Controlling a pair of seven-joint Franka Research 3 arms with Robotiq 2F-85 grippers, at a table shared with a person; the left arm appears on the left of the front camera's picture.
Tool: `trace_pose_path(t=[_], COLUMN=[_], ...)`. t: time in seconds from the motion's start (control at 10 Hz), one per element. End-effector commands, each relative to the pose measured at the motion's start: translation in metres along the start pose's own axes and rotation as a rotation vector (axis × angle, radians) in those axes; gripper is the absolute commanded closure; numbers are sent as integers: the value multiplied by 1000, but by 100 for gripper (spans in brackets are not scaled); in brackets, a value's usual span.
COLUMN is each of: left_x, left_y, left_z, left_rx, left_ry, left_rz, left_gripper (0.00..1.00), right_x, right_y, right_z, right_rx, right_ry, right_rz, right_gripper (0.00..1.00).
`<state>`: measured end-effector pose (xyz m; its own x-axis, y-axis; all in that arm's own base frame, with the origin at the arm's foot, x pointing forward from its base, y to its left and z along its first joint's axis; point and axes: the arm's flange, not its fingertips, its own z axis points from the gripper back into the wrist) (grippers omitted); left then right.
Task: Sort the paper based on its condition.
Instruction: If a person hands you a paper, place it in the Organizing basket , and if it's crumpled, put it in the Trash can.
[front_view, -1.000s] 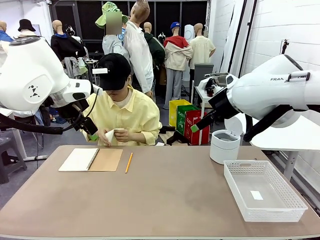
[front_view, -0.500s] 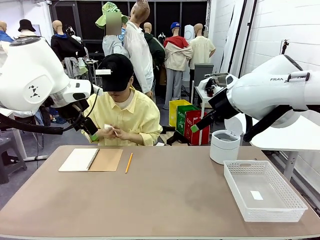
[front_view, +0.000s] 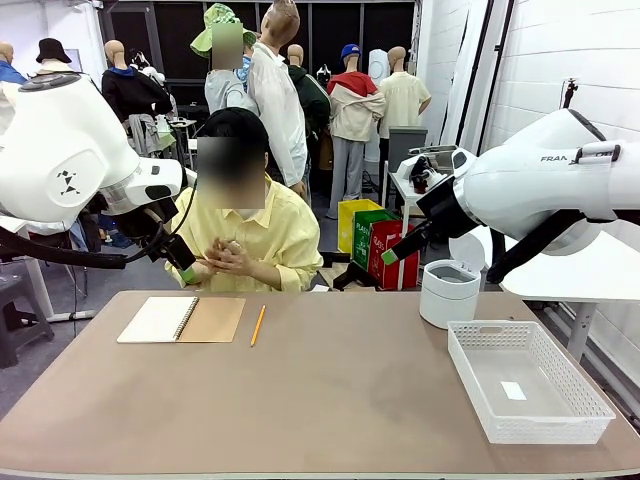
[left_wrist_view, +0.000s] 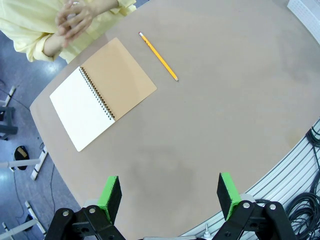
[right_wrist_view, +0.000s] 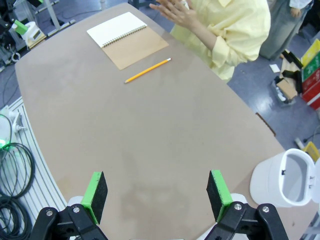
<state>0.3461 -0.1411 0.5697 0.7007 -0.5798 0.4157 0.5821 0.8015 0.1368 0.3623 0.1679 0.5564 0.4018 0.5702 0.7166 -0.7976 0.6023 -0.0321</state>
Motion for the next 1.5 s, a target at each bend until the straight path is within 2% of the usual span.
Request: trace_pose_path(t=[0.0,1.4], left_x=[0,0], left_y=[1,1], left_z=[0,0], left_rx=[2,2], left_ry=[0,0], left_rz=[-1,-1], left_gripper=[0,0], right_x=[1,1], right_y=[0,0], right_z=[1,1], right_rx=[2,2], right_ry=[8,8], right_rz=[2,2], right_gripper=[0,0])
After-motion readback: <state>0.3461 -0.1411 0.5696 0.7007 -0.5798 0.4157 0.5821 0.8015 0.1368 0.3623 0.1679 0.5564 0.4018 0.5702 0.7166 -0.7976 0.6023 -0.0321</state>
